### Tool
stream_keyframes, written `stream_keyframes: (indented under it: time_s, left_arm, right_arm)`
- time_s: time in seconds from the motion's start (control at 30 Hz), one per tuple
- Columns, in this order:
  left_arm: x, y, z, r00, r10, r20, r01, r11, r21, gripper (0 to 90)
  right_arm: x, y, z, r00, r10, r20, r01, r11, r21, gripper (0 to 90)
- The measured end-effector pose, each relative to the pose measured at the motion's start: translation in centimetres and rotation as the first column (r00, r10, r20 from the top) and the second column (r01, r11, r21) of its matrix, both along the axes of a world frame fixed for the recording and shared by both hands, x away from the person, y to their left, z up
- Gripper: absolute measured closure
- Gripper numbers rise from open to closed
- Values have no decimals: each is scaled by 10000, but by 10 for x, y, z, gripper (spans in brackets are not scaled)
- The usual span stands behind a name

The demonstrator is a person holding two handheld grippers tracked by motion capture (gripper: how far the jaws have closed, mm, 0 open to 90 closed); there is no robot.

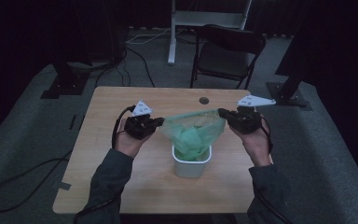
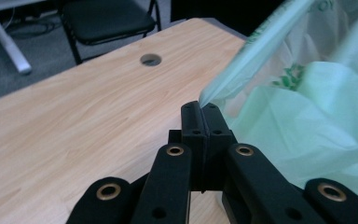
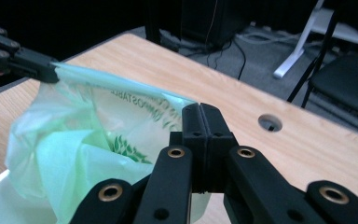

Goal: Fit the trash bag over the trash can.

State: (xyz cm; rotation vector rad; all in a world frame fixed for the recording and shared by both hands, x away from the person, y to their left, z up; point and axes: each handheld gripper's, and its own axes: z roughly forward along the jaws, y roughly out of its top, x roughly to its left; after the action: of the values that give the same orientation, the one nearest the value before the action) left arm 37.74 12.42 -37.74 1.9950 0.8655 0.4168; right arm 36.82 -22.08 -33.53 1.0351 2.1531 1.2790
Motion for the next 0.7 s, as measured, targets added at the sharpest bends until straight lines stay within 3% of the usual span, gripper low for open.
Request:
stream_keyframes:
  time_s: [0.13, 0.3, 0.53, 0.7]
  left_arm:
    - [4, -3, -9, 9995, 299, -37, -296, 9976, 619, 900]
    - [5, -10, -21, 9978, 640, 194, -663, 9854, 1569, 900]
    - [7, -15, -34, 9977, 685, 12, -672, 9752, 2110, 900]
    - [5, -13, -41, 9978, 661, -76, -627, 9720, 2266, 875]
  right_arm:
    - [10, 4, -15, 9987, -28, -513, 19, 9998, -179, 900]
    - [22, 8, -39, 9923, -129, -1234, 69, 9988, -487, 900]
    - [31, 9, -66, 9808, -263, -1934, 103, 9965, -834, 897]
    - [30, 6, -75, 9765, -271, -2140, 88, 9963, -860, 893]
